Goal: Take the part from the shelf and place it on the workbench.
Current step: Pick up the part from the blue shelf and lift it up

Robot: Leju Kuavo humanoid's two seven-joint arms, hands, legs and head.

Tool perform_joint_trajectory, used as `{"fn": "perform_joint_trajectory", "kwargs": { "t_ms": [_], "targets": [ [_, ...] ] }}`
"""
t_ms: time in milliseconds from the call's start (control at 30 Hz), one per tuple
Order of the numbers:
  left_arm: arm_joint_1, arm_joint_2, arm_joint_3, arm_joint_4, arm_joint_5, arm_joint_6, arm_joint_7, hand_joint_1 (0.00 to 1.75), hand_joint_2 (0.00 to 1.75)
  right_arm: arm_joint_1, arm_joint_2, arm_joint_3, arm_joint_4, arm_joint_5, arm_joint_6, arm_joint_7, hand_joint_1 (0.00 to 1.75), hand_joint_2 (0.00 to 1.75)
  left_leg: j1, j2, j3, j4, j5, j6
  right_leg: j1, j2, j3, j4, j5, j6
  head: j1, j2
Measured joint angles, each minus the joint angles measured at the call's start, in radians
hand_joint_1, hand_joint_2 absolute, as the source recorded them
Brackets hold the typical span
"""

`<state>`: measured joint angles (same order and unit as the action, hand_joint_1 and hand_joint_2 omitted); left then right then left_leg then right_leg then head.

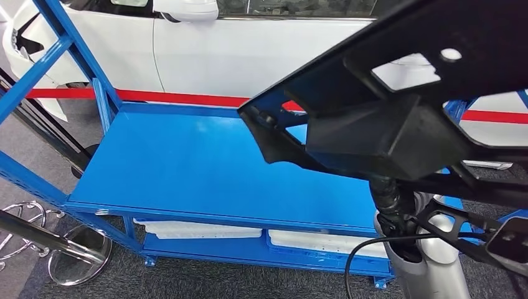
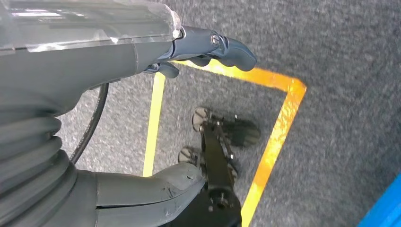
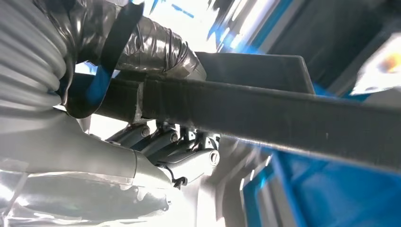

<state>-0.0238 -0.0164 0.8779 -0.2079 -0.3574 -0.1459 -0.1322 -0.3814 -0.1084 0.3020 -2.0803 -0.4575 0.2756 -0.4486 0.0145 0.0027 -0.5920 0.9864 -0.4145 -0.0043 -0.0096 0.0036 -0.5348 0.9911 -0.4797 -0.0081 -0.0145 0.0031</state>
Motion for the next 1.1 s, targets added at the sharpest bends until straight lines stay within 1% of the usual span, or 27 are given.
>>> {"fn": "perform_joint_trajectory", "kwargs": {
  "t_ms": [33, 67, 133, 167, 200, 233, 267, 300, 367, 400, 433, 500, 533, 567, 600, 667, 700, 733, 767, 800, 833, 900, 933, 1000, 1033, 1067, 1100],
  "targets": [
    [0.0, -0.002, 0.002, 0.0, 0.001, 0.002, -0.001, 0.0, 1.75, -0.001, -0.003, 0.001, -0.002, -0.043, 0.042, 0.016, 1.73, 1.75, 0.001, 0.0, -0.007, 0.015, -0.017, -0.005, -0.002, -0.002, -0.004, -0.003, 0.006, -0.008, 0.0, 0.0],
    [0.0, -0.004, 0.004, 0.0, 0.002, 0.006, -0.001, 0.0, 1.75, -0.001, -0.004, 0.005, -0.004, -0.075, 0.08, 0.031, 1.73, 1.75, 0.002, -0.001, -0.021, 0.051, -0.049, -0.009, -0.004, -0.005, -0.009, -0.005, 0.013, -0.015, 0.0, 0.0],
    [-0.001, -0.008, 0.01, 0.0, 0.003, 0.013, -0.005, 0.0, 1.75, 0.012, -0.01, 0.02, -0.005, -0.082, 0.136, 0.047, 1.73, 1.75, 0.004, -0.001, -0.062, 0.176, -0.137, -0.015, -0.002, -0.009, -0.024, -0.004, 0.024, -0.023, 0.0, 0.0],
    [-0.001, -0.011, 0.014, 0.0, 0.004, 0.016, -0.008, 0.0, 1.75, 0.027, -0.017, 0.031, -0.004, -0.058, 0.158, 0.043, 1.73, 1.75, 0.004, -0.001, -0.081, 0.24, -0.171, -0.016, 0.0, -0.011, -0.032, -0.002, 0.029, -0.024, 0.0, 0.0],
    [0.0, -0.013, 0.018, 0.0, 0.005, 0.017, -0.013, 0.0, 1.75, 0.046, -0.025, 0.043, 0.0, -0.02, 0.175, 0.03, 1.73, 1.75, 0.004, -0.001, -0.087, 0.28, -0.189, -0.017, 0.002, -0.013, -0.04, -0.001, 0.034, -0.025, 0.0, 0.0],
    [0.0, -0.016, 0.021, 0.0, 0.007, 0.017, -0.018, 0.0, 1.75, 0.068, -0.033, 0.057, 0.005, 0.032, 0.188, 0.008, 1.73, 1.75, 0.004, -0.001, -0.074, 0.282, -0.188, -0.015, 0.004, -0.012, -0.048, 0.0, 0.04, -0.024, 0.0, 0.0],
    [-0.001, -0.018, 0.023, 0.0, 0.008, 0.017, -0.024, 0.0, 1.75, 0.09, -0.042, 0.071, 0.011, 0.088, 0.194, -0.02, 1.73, 1.75, 0.003, -0.003, -0.04, 0.24, -0.169, -0.011, 0.005, -0.01, -0.054, 0.0, 0.045, -0.022, 0.0, 0.0],
    [-0.001, -0.02, 0.025, 0.0, 0.009, 0.017, -0.031, 0.0, 1.75, 0.11, -0.052, 0.084, 0.017, 0.138, 0.196, -0.051, 1.73, 1.75, 0.002, -0.01, 0.011, 0.165, -0.142, -0.004, 0.006, -0.006, -0.059, 0.0, 0.051, -0.02, 0.0, 0.0],
    [-0.001, -0.022, 0.029, 0.0, 0.01, 0.018, -0.05, 0.0, 1.75, 0.137, -0.072, 0.107, 0.025, 0.203, 0.204, -0.11, 1.73, 1.75, -0.003, -0.045, 0.102, 0.016, -0.104, 0.012, 0.006, 0.003, -0.068, -0.001, 0.063, -0.012, 0.0, 0.0],
    [-0.001, -0.022, 0.033, 0.0, 0.011, 0.018, -0.061, 0.0, 1.75, 0.143, -0.078, 0.118, 0.028, 0.216, 0.21, -0.129, 1.73, 1.75, -0.006, -0.057, 0.124, -0.021, -0.097, 0.016, 0.005, 0.007, -0.072, -0.001, 0.07, -0.007, 0.0, 0.0],
    [-0.001, -0.021, 0.037, 0.0, 0.013, 0.018, -0.072, 0.0, 1.75, 0.146, -0.083, 0.13, 0.03, 0.223, 0.218, -0.138, 1.73, 1.75, -0.008, -0.062, 0.129, -0.034, -0.095, 0.018, 0.003, 0.013, -0.075, -0.003, 0.077, -0.001, 0.0, 0.0],
    [-0.002, -0.018, 0.047, 0.0, 0.018, 0.016, -0.091, 0.0, 1.75, 0.148, -0.091, 0.154, 0.035, 0.225, 0.23, -0.135, 1.73, 1.75, -0.008, -0.042, 0.123, -0.037, -0.079, 0.023, 0.002, 0.025, -0.081, -0.005, 0.089, 0.011, 0.0, 0.0],
    [-0.004, -0.017, 0.052, 0.0, 0.021, 0.014, -0.098, 0.0, 1.75, 0.145, -0.095, 0.165, 0.039, 0.223, 0.235, -0.13, 1.73, 1.75, -0.005, -0.033, 0.117, -0.041, -0.069, 0.029, 0.002, 0.025, -0.088, 0.003, 0.078, 0.015, 0.0, 0.0],
    [-0.006, -0.016, 0.056, 0.0, 0.025, 0.012, -0.105, 0.0, 1.75, 0.141, -0.099, 0.176, 0.043, 0.222, 0.237, -0.124, 1.73, 1.75, -0.003, -0.024, 0.109, -0.043, -0.059, 0.036, 0.002, 0.021, -0.099, 0.028, 0.049, 0.019, 0.0, 0.0],
    [-0.009, -0.014, 0.061, 0.0, 0.028, 0.01, -0.111, 0.0, 1.75, 0.137, -0.104, 0.186, 0.047, 0.224, 0.238, -0.121, 1.73, 1.75, -0.001, -0.016, 0.099, -0.044, -0.05, 0.041, 0.0, 0.014, -0.116, 0.074, 0.004, 0.022, 0.0, 0.0],
    [-0.011, -0.01, 0.07, 0.0, 0.031, 0.01, -0.118, 0.0, 1.75, 0.134, -0.119, 0.207, 0.056, 0.236, 0.238, -0.123, 1.73, 1.75, -0.003, -0.004, 0.073, -0.039, -0.035, 0.046, -0.003, 0.005, -0.151, 0.205, -0.09, 0.029, 0.001, 0.0],
    [-0.01, -0.008, 0.073, 0.0, 0.031, 0.011, -0.119, 0.0, 1.75, 0.136, -0.128, 0.215, 0.06, 0.242, 0.237, -0.128, 1.73, 1.75, -0.004, 0.0, 0.06, -0.036, -0.028, 0.045, -0.004, 0.003, -0.159, 0.258, -0.109, 0.032, 0.001, 0.0],
    [-0.01, -0.005, 0.076, 0.0, 0.031, 0.012, -0.12, 0.0, 1.75, 0.14, -0.137, 0.222, 0.063, 0.249, 0.234, -0.135, 1.73, 1.75, -0.004, 0.003, 0.047, -0.033, -0.02, 0.044, -0.005, 0.002, -0.153, 0.284, -0.105, 0.034, 0.001, 0.0],
    [-0.01, -0.004, 0.078, 0.0, 0.03, 0.013, -0.12, 0.0, 1.75, 0.145, -0.146, 0.227, 0.066, 0.253, 0.23, -0.141, 1.73, 1.75, -0.004, 0.005, 0.035, -0.03, -0.013, 0.042, -0.005, 0.002, -0.129, 0.273, -0.081, 0.034, 0.001, 0.0],
    [-0.01, -0.002, 0.08, 0.0, 0.028, 0.015, -0.12, 0.0, 1.75, 0.149, -0.155, 0.23, 0.068, 0.258, 0.226, -0.146, 1.73, 1.75, -0.004, 0.006, 0.026, -0.028, -0.006, 0.04, -0.004, 0.002, -0.087, 0.226, -0.051, 0.031, 0.001, 0.0],
    [-0.01, -0.001, 0.082, 0.0, 0.025, 0.017, -0.119, 0.0, 1.75, 0.152, -0.164, 0.233, 0.068, 0.262, 0.22, -0.148, 1.73, 1.75, -0.004, 0.006, 0.019, -0.027, 0.0, 0.037, -0.002, 0.002, -0.032, 0.152, -0.03, 0.026, 0.001, 0.0],
    [-0.011, 0.0, 0.085, 0.0, 0.015, 0.02, -0.113, 0.0, 1.75, 0.161, -0.177, 0.236, 0.067, 0.275, 0.202, -0.149, 1.73, 1.75, -0.005, 0.007, 0.01, -0.026, 0.013, 0.028, 0.005, 0.001, 0.061, 0.007, -0.025, 0.012, 0.0, 0.0],
    [-0.011, 0.001, 0.085, 0.0, 0.009, 0.022, -0.109, 0.0, 1.75, 0.168, -0.183, 0.236, 0.064, 0.283, 0.189, -0.149, 1.73, 1.75, -0.004, 0.007, 0.006, -0.026, 0.019, 0.022, 0.008, 0.0, 0.083, -0.032, -0.031, 0.007, 0.0, 0.0],
    [-0.013, 0.004, 0.085, 0.0, -0.004, 0.022, -0.104, 0.0, 1.75, 0.191, -0.196, 0.236, 0.055, 0.302, 0.162, -0.148, 1.73, 1.75, -0.002, 0.006, 0.0, -0.028, 0.031, 0.009, 0.009, -0.002, 0.084, -0.053, -0.028, -0.001, 0.0, 0.0],
    [-0.013, 0.006, 0.085, 0.0, -0.01, 0.021, -0.102, 0.0, 1.75, 0.203, -0.202, 0.236, 0.05, 0.311, 0.15, -0.148, 1.73, 1.75, -0.002, 0.005, -0.006, -0.023, 0.022, 0.004, 0.007, -0.004, 0.078, -0.056, -0.019, -0.006, 0.0, 0.0],
    [-0.014, 0.008, 0.085, 0.0, -0.015, 0.019, -0.102, 0.0, 1.75, 0.214, -0.208, 0.235, 0.044, 0.32, 0.141, -0.149, 1.73, 1.75, -0.002, 0.004, -0.016, -0.002, -0.004, -0.001, 0.004, -0.006, 0.07, -0.058, -0.009, -0.013, 0.0, 0.0],
    [-0.015, 0.01, 0.085, 0.0, -0.019, 0.016, -0.102, 0.0, 1.75, 0.224, -0.214, 0.233, 0.038, 0.327, 0.134, -0.149, 1.73, 1.75, -0.002, 0.004, -0.031, 0.04, -0.047, -0.004, 0.001, -0.009, 0.059, -0.058, 0.001, -0.019, 0.0, 0.0]
  ]
}}
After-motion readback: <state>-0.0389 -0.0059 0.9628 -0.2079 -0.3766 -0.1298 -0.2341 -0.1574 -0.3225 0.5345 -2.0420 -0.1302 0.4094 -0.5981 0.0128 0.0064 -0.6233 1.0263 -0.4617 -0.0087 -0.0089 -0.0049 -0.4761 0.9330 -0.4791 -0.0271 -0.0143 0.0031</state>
